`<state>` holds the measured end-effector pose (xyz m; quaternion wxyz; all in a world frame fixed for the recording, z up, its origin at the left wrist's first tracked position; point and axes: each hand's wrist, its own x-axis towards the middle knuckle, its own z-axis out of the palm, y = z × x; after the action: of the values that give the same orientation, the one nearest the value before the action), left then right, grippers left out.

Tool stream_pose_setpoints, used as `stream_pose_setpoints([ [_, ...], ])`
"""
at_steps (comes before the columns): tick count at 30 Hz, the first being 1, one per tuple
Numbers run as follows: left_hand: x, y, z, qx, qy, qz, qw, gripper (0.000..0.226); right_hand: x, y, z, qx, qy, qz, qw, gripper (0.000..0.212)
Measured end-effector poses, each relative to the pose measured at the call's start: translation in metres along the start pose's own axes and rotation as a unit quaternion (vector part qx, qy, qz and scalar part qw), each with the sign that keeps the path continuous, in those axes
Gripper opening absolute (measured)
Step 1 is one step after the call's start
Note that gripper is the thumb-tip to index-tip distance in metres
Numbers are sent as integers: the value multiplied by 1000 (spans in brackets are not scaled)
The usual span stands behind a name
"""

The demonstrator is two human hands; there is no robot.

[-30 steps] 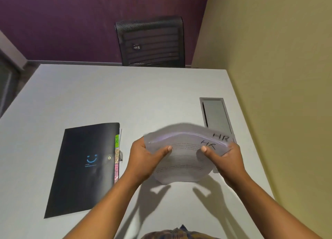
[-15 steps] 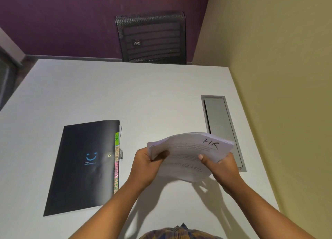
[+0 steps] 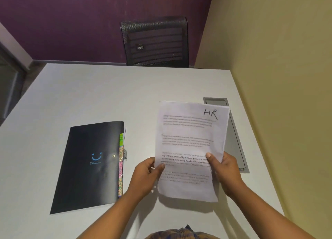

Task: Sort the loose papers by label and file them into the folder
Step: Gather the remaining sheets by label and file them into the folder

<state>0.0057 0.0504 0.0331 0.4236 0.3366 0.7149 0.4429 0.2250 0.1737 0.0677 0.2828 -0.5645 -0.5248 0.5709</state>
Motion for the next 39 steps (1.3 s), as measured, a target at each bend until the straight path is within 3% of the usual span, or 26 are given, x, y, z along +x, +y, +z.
stream_pose_setpoints([
  [5, -21, 9, 2, -6, 29, 3, 1000, 20, -8, -3, -3, 31, -12, 34, 999, 15],
  [8, -27, 10, 4, -51, 66, -13, 996, 21, -19, 4, 0, -44, -47, 40, 997, 15],
  [12, -31, 0, -1, -46, 21, -53, 997, 20, -29, 15, 7, -83, -23, 44, 995, 18],
  [14, -31, -16, -7, 41, 36, -82, 995, 19, -32, 17, 9, -89, -17, 43, 995, 18],
  [18, -29, -53, -36, 211, 215, -98, 949, 11, -37, 22, 9, -92, -18, 57, 994, 18],
  [21, -29, -75, -62, 335, 249, -147, 897, 33, -41, 25, 8, -90, -18, 61, 994, 18],
  [25, -30, -101, -84, 410, 226, -233, 853, 77, -43, 26, 7, -72, -6, 72, 995, 16],
  [32, -34, -104, -85, 499, 181, -216, 819, 104, -46, 20, 7, -60, 1, 94, 994, 15],
  [39, -27, -85, -79, 518, 114, -214, 820, 75, -44, 19, 11, -61, 0, 109, 992, 18],
])
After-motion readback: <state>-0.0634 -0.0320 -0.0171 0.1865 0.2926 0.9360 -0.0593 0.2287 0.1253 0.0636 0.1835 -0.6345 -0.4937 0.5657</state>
